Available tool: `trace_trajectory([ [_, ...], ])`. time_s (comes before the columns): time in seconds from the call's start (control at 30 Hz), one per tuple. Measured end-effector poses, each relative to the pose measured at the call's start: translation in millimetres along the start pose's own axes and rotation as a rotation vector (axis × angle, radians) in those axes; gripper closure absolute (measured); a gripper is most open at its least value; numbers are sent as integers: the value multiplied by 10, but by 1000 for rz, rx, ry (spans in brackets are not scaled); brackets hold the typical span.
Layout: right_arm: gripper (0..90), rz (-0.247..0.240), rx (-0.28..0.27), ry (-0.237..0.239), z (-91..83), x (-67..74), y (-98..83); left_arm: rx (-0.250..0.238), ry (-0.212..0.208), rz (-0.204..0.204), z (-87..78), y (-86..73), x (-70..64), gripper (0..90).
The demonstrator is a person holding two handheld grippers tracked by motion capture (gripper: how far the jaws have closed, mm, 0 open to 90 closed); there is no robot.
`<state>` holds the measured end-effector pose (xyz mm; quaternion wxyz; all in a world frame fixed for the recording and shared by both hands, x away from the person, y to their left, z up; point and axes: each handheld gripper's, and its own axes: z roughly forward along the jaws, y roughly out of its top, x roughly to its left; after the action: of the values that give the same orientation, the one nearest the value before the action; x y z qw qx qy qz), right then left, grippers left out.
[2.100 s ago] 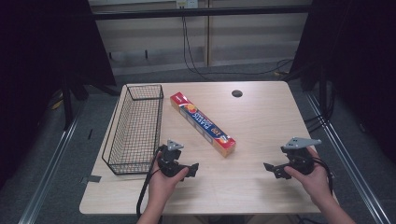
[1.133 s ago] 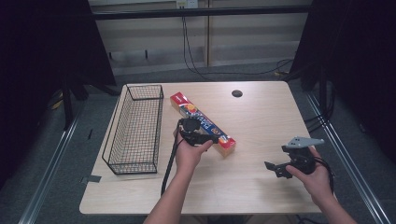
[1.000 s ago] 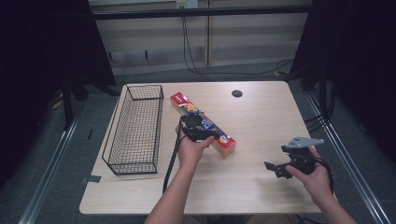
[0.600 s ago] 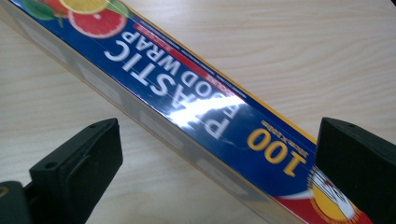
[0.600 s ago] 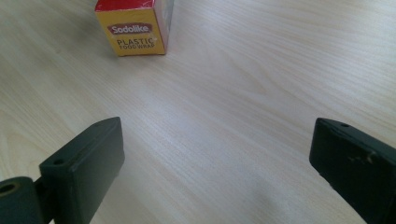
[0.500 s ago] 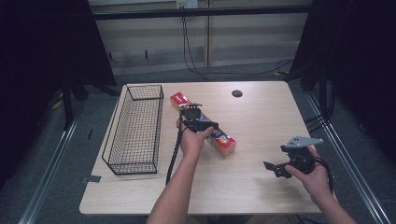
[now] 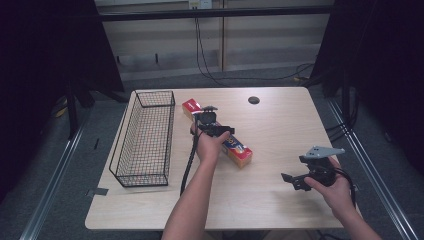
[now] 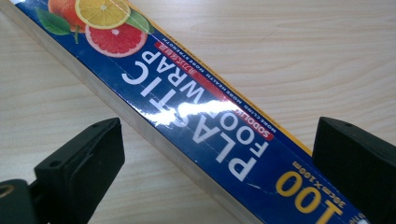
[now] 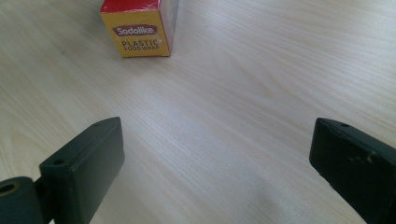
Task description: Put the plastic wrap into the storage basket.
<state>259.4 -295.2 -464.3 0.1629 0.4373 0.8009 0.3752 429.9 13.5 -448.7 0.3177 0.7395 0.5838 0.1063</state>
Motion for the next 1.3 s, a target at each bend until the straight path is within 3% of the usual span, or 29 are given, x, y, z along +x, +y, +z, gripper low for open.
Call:
trace_trajectory([
  [0.57, 30, -2, 8, 4, 15, -6, 0, 19, 34, -42, 145, 49, 54, 24],
  [0.73, 30, -3, 13, 8, 24, -1, 0, 20, 23, -71, 176, 49, 55, 23],
  [1.07, 30, -9, 15, 10, 23, 5, 1, 21, 14, -64, 207, 53, 42, 25],
  [1.3, 30, -3, 16, 13, 18, 13, -2, 29, -1, -82, 210, 53, 59, 38],
])
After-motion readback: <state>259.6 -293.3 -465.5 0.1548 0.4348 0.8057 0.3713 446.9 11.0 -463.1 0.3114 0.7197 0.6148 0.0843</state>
